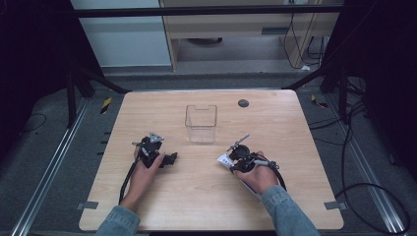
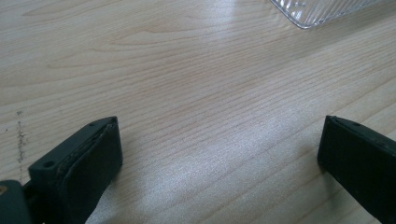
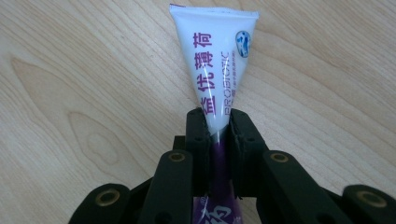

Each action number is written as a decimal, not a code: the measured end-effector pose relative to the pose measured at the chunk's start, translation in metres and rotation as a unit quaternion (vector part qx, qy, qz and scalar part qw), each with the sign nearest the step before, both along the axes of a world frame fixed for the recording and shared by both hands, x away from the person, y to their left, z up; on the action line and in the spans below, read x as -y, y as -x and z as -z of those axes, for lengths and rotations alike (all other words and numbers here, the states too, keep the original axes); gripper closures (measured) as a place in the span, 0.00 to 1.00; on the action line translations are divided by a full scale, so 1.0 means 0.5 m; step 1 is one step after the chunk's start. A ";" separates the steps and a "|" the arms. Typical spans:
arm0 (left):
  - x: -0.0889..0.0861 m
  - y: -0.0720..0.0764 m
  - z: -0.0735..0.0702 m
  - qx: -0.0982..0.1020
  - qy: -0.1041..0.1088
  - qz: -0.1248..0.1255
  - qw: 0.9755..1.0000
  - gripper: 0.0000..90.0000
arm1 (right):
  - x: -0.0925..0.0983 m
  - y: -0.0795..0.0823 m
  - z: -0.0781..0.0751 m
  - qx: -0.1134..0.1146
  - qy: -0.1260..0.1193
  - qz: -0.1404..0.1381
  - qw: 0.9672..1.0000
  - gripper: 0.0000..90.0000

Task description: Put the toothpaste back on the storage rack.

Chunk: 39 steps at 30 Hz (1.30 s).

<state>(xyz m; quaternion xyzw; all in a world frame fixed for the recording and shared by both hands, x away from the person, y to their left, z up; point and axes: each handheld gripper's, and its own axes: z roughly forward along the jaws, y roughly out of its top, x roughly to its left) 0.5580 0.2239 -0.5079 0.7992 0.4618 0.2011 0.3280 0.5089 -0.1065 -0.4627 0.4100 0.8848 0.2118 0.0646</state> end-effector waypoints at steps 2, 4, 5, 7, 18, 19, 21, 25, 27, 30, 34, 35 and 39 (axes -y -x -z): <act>0.000 0.000 0.000 0.000 0.000 0.000 1.000 0.00 | 0.006 -0.002 -0.008 0.003 -0.005 0.003 1.000 0.88; 0.000 0.000 0.000 0.000 0.000 0.000 1.000 0.00 | 0.011 -0.003 -0.014 0.005 -0.002 0.004 1.000 0.89; 0.000 0.000 0.000 0.000 0.000 0.000 1.000 0.00 | 0.014 -0.004 -0.017 0.007 -0.001 0.006 1.000 0.89; 0.000 0.000 0.000 0.000 0.000 0.000 1.000 0.00 | 0.019 -0.005 -0.025 0.012 0.000 0.007 1.000 0.89; 0.000 0.000 0.000 0.000 0.000 0.000 1.000 0.00 | 0.052 -0.016 -0.072 0.034 -0.014 0.030 0.999 0.89; 0.000 0.000 0.000 0.000 0.000 0.000 1.000 0.00 | 0.055 -0.018 -0.078 0.037 -0.015 0.033 0.999 0.89; 0.000 0.000 0.000 0.000 0.000 0.000 1.000 0.00 | 0.059 -0.021 -0.090 0.044 -0.017 0.036 0.998 0.89; 0.000 0.000 0.000 0.000 -0.001 0.000 1.000 0.00 | 0.066 -0.029 -0.111 0.062 -0.031 0.044 0.997 0.89; 0.000 0.000 0.000 0.000 -0.001 0.000 1.000 0.00 | 0.069 -0.031 -0.121 0.069 -0.036 0.046 0.996 0.89; 0.000 0.000 0.000 0.000 -0.001 0.000 1.000 0.00 | 0.071 -0.034 -0.131 0.076 -0.042 0.049 0.995 0.89; 0.000 0.000 0.000 0.000 -0.001 0.000 1.000 0.00 | 0.077 -0.044 -0.151 0.092 -0.056 0.055 0.993 0.89; 0.000 0.000 0.000 0.000 -0.001 0.000 1.000 0.00 | 0.078 -0.046 -0.155 0.094 -0.058 0.056 0.992 0.89; 0.000 0.000 0.000 0.000 -0.001 0.000 1.000 0.00 | 0.082 -0.052 -0.168 0.107 -0.072 0.064 0.990 0.89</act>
